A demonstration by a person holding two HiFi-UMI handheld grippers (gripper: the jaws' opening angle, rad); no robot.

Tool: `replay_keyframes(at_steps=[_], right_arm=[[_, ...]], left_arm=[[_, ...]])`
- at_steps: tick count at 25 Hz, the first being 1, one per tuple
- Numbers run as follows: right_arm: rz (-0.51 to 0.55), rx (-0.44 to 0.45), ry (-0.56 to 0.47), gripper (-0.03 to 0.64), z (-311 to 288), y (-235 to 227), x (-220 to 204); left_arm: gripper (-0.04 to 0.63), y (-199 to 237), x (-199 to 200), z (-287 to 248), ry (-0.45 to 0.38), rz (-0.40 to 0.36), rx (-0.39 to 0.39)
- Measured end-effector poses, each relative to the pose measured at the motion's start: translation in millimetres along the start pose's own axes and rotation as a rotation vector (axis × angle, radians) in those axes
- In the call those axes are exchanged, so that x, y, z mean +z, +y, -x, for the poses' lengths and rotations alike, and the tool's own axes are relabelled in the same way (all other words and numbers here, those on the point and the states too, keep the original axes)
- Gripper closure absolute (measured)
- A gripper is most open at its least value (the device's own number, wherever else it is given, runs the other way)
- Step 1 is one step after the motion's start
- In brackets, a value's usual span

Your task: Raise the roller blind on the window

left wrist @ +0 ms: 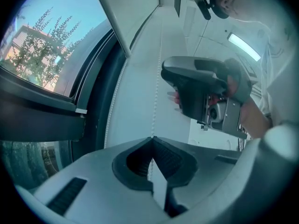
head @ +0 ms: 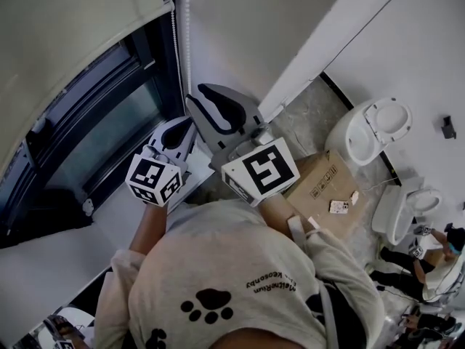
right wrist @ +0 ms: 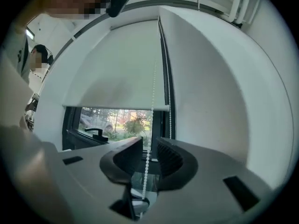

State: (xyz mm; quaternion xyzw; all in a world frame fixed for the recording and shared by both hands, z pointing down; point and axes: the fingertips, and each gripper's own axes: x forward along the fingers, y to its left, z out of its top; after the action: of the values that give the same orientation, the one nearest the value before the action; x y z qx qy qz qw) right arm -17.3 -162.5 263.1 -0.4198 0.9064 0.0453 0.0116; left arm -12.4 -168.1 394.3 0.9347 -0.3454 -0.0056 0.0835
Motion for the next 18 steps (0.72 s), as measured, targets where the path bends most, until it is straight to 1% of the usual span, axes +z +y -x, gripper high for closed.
replay_keyframes(at_steps=[4,10,14,18], right_arm=[[0.028,-0.012,-0.007,0.534,-9.2,-1.8,13.4],[0.016,-0.022,-0.006,0.541,-20.5,-8.6,27.0],[0.018,-0.016,-0.001,0.589,-24.6,-6.2,32.5],[-0.004,-0.021,-0.003,0.604,-23.5,-7.5,32.3]], left_arm=[[0.588,-0.9,0.5,-0.9,-0.002,-0.004,0.001],[0.588,0.1,0.3,-1.2,-0.006,-0.002,-0.003],[0.588,0.0,0.0,-2.1,-0.009,-0.003,-0.006],[0.588,0.0,0.4,-2.8,-0.012,-0.009,-0.001]])
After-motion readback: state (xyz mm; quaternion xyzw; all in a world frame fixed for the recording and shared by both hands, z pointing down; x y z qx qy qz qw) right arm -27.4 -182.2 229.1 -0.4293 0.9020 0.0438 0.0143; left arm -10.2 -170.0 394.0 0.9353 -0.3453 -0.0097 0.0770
